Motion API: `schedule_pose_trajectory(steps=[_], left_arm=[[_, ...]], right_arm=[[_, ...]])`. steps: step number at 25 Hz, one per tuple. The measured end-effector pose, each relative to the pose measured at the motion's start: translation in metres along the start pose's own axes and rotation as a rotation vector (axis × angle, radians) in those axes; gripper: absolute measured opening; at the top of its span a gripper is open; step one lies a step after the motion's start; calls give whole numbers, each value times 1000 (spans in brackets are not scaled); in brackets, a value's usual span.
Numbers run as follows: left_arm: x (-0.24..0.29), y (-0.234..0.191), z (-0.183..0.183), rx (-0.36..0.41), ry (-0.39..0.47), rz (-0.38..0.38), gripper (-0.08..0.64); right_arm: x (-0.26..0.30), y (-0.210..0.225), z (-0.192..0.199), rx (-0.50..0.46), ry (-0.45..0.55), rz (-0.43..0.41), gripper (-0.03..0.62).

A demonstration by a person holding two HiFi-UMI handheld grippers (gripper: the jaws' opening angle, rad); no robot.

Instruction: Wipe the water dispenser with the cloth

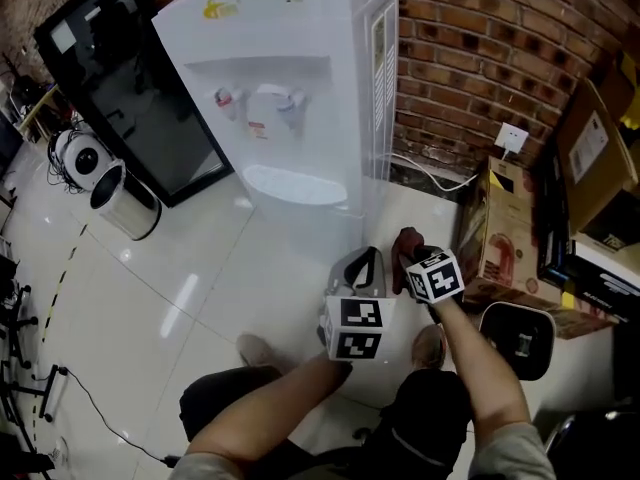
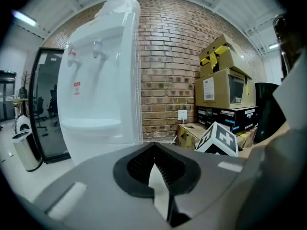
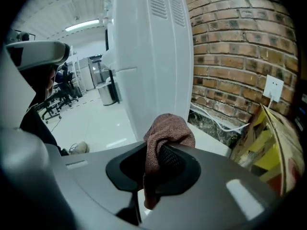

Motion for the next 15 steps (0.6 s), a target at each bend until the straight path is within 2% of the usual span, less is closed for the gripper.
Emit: schedule_pose_trajectory(steps=[3, 6, 12, 14, 15], left_arm=[[2, 6, 24, 6, -36, 23, 0], [13, 10, 49, 22, -86, 38, 0], [29, 3, 84, 19, -156, 43, 0], [36, 2, 89, -3, -173, 45, 0], [39, 3, 89, -12, -176, 49, 0]], right_arm=[[13, -6, 27, 15, -45, -6, 60], [37, 2, 60, 86, -98, 8, 61], [103, 27, 135, 198, -295, 24, 71], [118, 37, 151, 234, -322, 21, 95], [122, 41, 155, 253, -324, 16, 128]])
Point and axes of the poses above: the fingertips, and each gripper's own axes: x forward along the fingers, y to its right, z out of its underside, the point moved 7 cm from there along -x, backward along the fingers, and after that the axes turned 4 degrees about x, right-handed, at the moved point
